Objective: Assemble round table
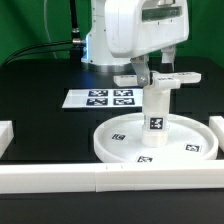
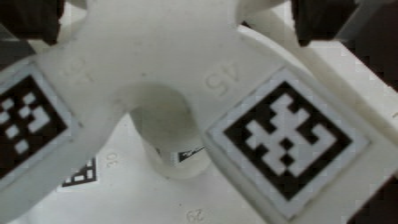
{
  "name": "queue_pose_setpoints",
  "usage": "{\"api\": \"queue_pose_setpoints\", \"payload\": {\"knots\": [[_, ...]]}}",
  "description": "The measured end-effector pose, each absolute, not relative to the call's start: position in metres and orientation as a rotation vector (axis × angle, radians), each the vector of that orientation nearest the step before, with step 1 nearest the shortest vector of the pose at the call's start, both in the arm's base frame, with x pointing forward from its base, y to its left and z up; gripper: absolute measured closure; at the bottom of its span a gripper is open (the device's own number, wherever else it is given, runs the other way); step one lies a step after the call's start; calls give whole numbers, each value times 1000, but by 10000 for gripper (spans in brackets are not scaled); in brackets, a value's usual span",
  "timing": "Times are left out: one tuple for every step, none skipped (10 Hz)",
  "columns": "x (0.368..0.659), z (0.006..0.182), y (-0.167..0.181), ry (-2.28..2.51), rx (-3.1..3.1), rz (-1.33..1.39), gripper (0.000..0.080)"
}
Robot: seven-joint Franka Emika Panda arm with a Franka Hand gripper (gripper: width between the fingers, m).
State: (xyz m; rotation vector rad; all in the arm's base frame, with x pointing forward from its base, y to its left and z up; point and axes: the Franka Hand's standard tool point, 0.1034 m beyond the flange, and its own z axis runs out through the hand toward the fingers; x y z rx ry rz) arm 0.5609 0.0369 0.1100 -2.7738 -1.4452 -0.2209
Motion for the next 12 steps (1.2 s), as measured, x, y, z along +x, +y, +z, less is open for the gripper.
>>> {"api": "queue_pose_setpoints", "payload": {"knots": [[562,110,38,-1446,-2773,-223,151],[562,110,37,-1444,-2774,-223,151],[561,108,32,-1458,-2767,-218,151],[561,106,32,-1452,-2770,-216,151],[560,106,33,-1454,-2768,-215,151],[560,106,33,-1454,-2768,-214,192],[560,106,32,-1453,-2768,-213,192],[560,105,31,-1454,-2768,-212,361],[560,105,28,-1460,-2766,-213,361],[560,105,29,-1460,-2766,-213,357],[560,105,29,-1454,-2769,-213,357],[560,105,29,-1431,-2780,-213,357]]}}
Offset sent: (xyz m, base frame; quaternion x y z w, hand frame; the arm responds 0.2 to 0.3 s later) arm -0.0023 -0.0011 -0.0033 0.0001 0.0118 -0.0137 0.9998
